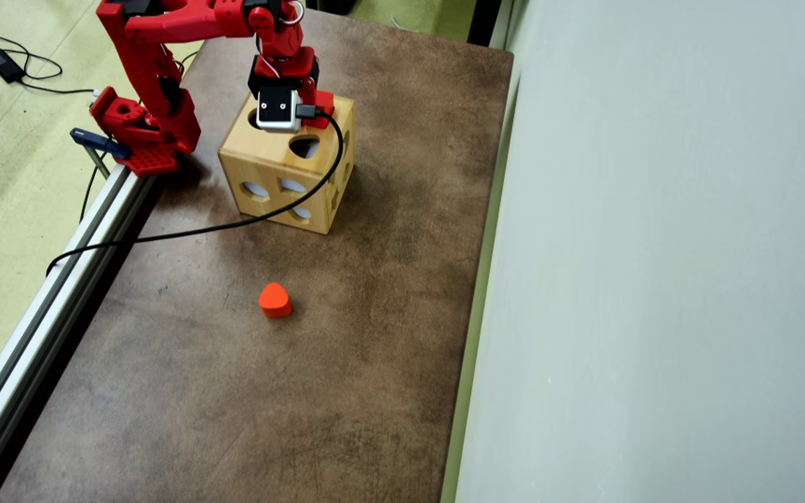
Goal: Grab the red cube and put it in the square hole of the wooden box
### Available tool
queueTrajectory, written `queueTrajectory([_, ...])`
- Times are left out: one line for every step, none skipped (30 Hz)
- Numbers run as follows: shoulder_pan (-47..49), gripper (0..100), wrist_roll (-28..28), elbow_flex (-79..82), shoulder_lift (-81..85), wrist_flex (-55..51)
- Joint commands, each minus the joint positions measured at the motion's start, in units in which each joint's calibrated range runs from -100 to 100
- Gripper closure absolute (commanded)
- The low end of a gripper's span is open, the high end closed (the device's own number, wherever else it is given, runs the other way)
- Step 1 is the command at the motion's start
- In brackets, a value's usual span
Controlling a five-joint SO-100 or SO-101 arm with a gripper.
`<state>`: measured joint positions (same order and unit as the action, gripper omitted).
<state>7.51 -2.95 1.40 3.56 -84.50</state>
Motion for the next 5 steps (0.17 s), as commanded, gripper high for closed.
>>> queueTrajectory([-4.98,97,-0.24,-0.68,1.49,0.51])
queueTrajectory([-4.98,97,-0.24,-0.68,2.26,0.51])
queueTrajectory([-4.91,97,-0.1,-0.68,2.6,0.51])
queueTrajectory([-4.61,97,0.1,-0.68,2.68,0.59])
queueTrajectory([-4.17,97,0.15,-0.68,2.68,0.59])
